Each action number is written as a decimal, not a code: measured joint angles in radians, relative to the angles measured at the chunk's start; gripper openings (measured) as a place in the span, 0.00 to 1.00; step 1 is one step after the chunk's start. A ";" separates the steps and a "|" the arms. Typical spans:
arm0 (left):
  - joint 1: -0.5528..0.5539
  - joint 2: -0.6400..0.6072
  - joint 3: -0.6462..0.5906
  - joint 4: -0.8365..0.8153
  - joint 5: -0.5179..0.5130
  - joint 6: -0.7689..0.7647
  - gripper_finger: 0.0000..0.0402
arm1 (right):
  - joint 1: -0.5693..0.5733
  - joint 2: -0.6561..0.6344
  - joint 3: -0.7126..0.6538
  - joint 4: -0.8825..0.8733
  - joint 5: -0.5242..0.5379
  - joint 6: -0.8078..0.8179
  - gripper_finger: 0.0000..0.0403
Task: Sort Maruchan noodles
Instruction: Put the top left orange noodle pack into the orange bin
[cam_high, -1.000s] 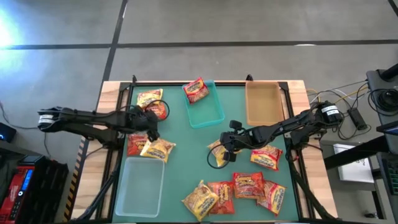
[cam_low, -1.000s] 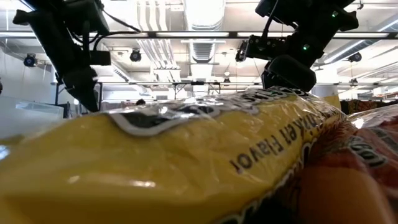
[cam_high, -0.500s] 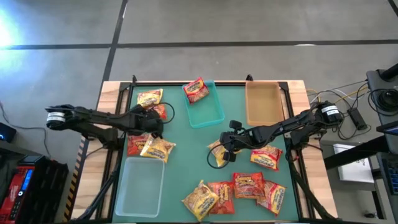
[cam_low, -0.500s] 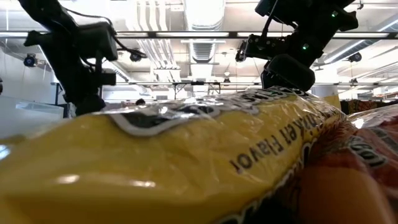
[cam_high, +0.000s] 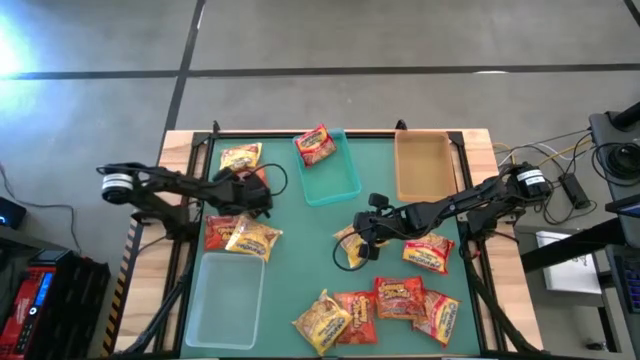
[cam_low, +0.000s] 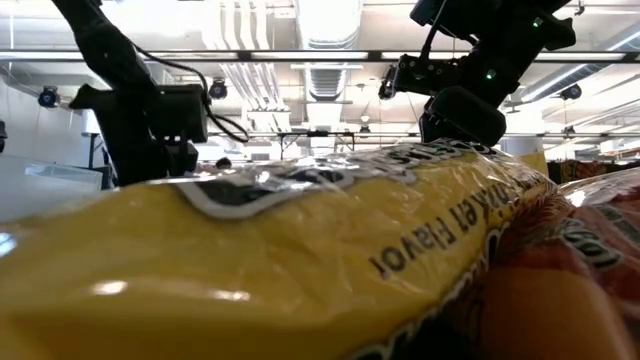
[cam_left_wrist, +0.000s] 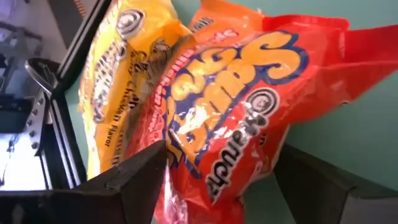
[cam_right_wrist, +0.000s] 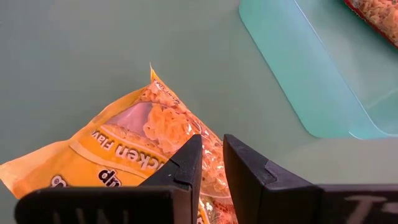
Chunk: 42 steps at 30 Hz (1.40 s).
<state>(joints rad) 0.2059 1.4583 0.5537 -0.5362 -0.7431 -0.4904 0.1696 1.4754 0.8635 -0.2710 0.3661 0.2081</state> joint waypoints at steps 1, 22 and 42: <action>0.001 0.013 0.000 0.012 -0.001 -0.001 0.64 | 0.000 0.000 0.000 0.000 0.000 0.000 0.14; -0.018 -0.033 0.005 0.067 0.101 -0.062 0.02 | 0.000 0.000 0.000 0.000 0.000 0.000 0.14; -0.232 -0.379 0.004 0.182 0.384 0.551 0.02 | 0.000 -0.002 0.000 0.027 -0.003 -0.001 0.14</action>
<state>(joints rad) -0.0260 1.0791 0.5579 -0.3538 -0.3586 0.0609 0.1696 1.4734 0.8632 -0.2441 0.3633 0.2073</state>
